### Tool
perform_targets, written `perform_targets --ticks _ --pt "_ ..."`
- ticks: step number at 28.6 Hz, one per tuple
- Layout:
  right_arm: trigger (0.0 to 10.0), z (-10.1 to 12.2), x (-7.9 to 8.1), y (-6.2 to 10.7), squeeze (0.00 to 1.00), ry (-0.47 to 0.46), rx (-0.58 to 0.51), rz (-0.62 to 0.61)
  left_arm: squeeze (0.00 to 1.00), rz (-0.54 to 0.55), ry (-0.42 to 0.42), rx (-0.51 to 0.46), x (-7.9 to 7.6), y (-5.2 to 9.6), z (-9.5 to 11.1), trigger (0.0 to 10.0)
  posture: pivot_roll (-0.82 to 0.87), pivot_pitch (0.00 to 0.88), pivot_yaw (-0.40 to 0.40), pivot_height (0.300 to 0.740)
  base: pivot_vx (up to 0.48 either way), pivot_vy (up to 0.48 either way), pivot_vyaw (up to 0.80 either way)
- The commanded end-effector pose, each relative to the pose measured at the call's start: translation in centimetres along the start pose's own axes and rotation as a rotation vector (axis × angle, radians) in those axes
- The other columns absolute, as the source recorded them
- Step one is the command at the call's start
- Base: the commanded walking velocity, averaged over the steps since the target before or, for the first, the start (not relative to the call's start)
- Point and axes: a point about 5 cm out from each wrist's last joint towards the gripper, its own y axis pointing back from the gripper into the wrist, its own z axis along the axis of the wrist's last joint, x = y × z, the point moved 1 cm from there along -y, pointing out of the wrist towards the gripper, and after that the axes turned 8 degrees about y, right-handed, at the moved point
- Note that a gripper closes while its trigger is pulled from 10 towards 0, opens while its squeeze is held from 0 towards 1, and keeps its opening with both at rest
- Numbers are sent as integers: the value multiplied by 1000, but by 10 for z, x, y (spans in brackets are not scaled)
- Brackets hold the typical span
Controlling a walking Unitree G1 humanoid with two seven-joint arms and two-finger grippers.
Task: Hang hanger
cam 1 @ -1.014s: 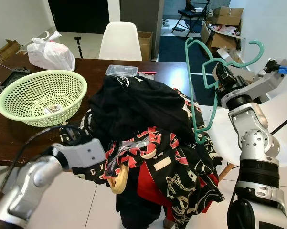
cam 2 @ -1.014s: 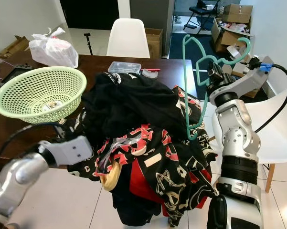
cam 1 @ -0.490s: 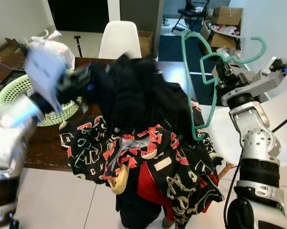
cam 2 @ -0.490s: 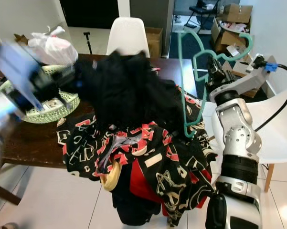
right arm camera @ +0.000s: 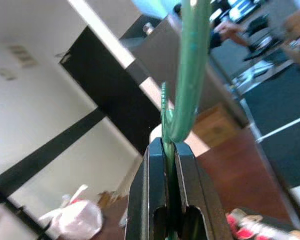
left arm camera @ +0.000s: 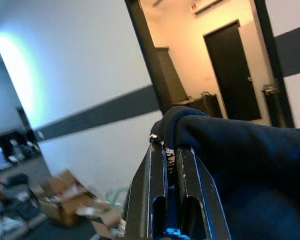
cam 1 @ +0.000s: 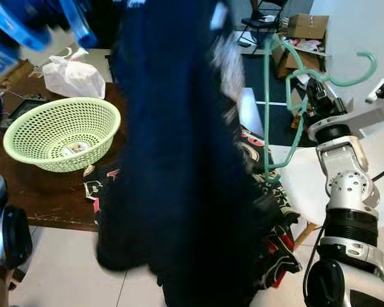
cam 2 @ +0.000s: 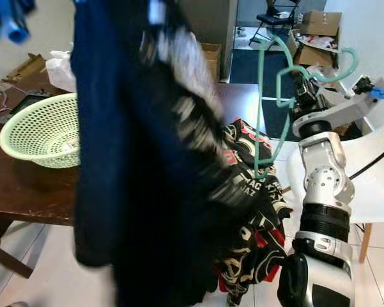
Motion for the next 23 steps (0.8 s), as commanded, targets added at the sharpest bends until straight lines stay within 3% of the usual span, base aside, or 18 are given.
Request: perform_targets --ticks 1,4,7,10,14,19,23 --pt "10000 4 -7 1 0 31 -16 -33 0 2 33 5 -3 1 -4 10000 54 21 -8 740 0 0 0" --pt "10000 8 -19 3 0 91 -7 -82 0 90 169 80 1 11 -38 10000 49 18 -7 740 0 0 0" --pt "10000 9 -21 3 0 110 -1 -93 0 124 209 106 2 15 -52 10000 47 20 -7 740 0 0 0" --pt "10000 -1 -17 3 0 159 31 -76 0 183 291 140 -8 20 -90 10000 47 25 -9 740 -366 0 0" --pt "10000 -3 -17 2 0 161 31 -74 0 189 303 143 -10 21 -93 10000 47 25 -9 740 -375 0 0" --pt "10000 -3 -5 0 0 141 17 -3 0 172 393 128 -33 13 -112 10000 46 31 -13 740 -400 0 0" --pt "10000 1 -3 -1 0 136 6 12 0 166 414 117 -38 11 -113 10000 42 32 -12 740 -398 0 0"
